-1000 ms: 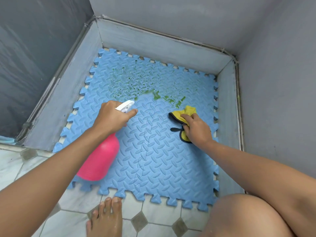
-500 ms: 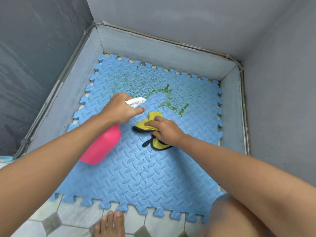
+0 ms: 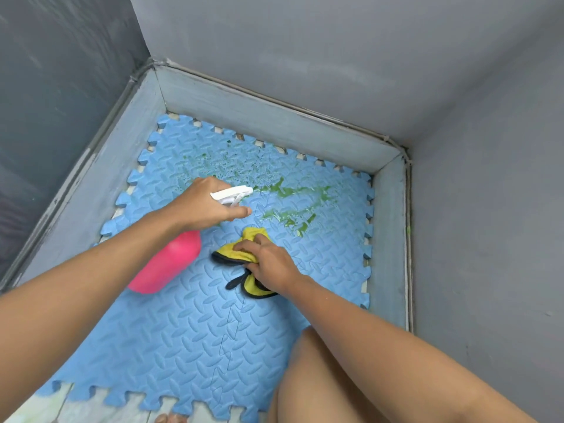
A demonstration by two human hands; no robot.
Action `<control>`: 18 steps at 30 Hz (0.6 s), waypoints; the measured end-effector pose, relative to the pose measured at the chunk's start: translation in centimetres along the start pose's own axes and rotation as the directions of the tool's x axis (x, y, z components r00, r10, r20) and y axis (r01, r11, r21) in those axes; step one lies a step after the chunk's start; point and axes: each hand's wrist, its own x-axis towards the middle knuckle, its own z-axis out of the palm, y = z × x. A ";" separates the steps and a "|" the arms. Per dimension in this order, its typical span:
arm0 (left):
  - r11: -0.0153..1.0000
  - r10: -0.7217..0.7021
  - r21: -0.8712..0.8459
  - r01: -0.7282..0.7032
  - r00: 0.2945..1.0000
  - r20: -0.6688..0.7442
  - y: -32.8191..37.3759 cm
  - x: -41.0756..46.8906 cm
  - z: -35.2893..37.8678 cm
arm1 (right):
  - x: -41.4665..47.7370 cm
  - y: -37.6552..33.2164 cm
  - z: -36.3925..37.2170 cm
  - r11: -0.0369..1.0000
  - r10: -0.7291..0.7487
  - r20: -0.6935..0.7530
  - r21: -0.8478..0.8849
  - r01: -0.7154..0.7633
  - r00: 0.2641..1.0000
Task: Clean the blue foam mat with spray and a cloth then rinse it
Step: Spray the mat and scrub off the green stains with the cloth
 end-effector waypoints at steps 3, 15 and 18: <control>0.998 -0.060 0.022 0.060 0.998 -0.017 -0.3 0.9 0.9 | 0.0 0.2 0.2 0.998 0.029 -0.032 0.060 -0.027 0.999; 0.991 -0.011 0.133 0.000 0.996 0.087 -0.4 3.0 3.3 | -2.9 2.9 -0.4 0.979 0.157 -0.086 0.145 -0.144 0.984; 0.997 -0.060 0.053 0.055 0.993 0.100 -0.3 3.1 2.7 | -2.9 2.9 -0.3 0.978 0.151 -0.081 0.156 -0.137 0.985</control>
